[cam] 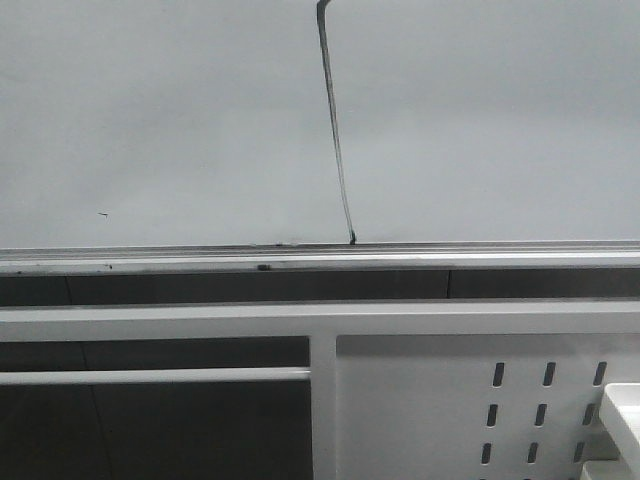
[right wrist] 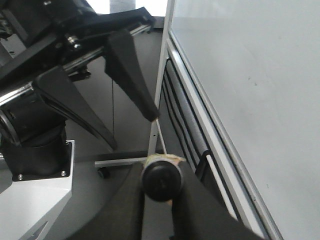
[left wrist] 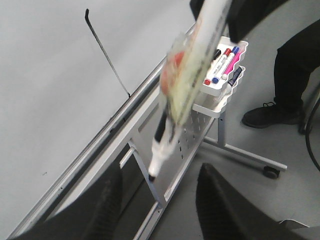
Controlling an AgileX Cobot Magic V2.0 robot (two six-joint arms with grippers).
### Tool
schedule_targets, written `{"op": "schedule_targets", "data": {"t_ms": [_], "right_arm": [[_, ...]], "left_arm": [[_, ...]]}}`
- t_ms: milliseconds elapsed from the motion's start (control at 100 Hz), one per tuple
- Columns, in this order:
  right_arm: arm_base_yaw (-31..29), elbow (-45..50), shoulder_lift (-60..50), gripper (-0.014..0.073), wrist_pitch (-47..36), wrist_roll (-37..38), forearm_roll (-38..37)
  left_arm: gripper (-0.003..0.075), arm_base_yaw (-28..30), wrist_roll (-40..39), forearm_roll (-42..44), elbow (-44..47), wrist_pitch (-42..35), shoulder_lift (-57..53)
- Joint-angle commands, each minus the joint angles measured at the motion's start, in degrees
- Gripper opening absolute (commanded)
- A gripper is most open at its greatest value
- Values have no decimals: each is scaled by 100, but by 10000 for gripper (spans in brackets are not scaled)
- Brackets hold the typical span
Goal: Write number 1 on whiteboard
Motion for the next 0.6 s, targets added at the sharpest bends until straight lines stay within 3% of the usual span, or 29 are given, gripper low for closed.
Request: {"op": "schedule_targets", "data": {"t_ms": [0,390,590], "right_arm": [[-12,-363,71,-69,-20,-49,155],[9,-531,217,-69,162,-49,156],[9,-531,217,-69,354,-49,156]], "left_arm": [[302,1,82,-83,-358,-402,331],[300,1,116,-215,-400,-200,866],[241,1,116,-228,-400,-372,917]]}}
